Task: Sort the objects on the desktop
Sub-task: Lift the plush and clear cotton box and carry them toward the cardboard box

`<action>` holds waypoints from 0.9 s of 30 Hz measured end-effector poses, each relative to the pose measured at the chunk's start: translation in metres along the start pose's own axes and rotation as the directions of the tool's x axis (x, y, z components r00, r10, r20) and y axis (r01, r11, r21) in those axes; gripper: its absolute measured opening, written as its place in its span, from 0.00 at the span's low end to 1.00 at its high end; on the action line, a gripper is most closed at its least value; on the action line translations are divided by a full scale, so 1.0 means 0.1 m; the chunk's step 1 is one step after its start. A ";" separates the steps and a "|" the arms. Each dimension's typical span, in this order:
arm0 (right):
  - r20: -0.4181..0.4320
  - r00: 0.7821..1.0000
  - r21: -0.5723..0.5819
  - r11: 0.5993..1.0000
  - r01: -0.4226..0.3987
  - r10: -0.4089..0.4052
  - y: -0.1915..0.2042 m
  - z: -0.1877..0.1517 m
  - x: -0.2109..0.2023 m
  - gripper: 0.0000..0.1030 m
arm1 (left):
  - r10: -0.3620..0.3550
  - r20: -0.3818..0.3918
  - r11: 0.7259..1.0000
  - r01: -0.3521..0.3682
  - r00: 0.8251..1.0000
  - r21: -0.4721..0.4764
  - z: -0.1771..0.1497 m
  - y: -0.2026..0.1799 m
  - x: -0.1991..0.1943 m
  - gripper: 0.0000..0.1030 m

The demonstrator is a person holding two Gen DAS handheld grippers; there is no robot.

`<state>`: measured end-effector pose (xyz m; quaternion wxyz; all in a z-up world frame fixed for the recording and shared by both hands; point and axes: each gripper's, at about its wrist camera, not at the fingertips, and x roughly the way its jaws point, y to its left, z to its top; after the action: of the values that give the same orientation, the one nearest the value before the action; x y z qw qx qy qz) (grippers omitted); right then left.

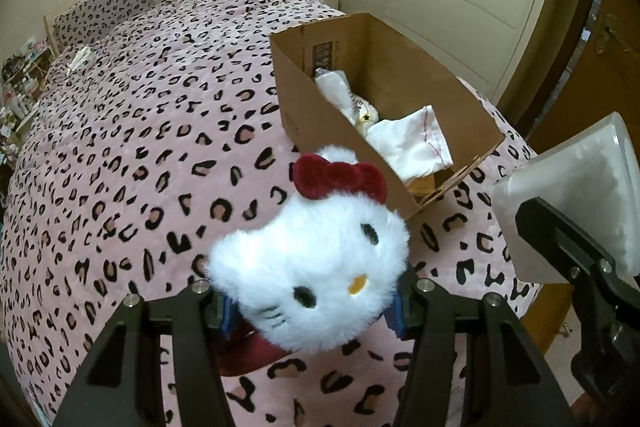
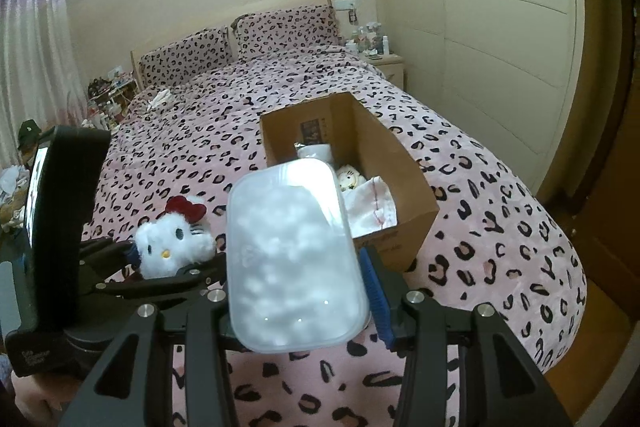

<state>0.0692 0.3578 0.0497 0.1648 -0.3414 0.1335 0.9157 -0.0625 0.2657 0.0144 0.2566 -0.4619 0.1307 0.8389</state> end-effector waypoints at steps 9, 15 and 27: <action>0.019 1.000 0.003 1.000 0.014 -0.014 -0.07 0.20 0.10 0.45 | -0.037 0.002 0.999 0.037 0.999 0.038 0.31 -0.05 0.09 0.54; 0.027 0.999 -0.001 1.000 0.018 -0.018 -0.08 0.35 0.20 0.45 | -0.065 -0.007 0.997 0.065 0.998 0.045 0.51 -0.01 0.20 0.54; 0.045 0.999 0.000 1.000 0.023 -0.023 -0.08 0.64 0.45 0.45 | -0.100 0.002 0.993 0.100 0.995 0.063 0.96 0.08 0.35 0.54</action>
<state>0.0036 0.3977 0.0654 0.1780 -0.3222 0.1256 0.9212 -0.1506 0.3136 0.0362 0.3133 -0.4571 0.1331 0.8217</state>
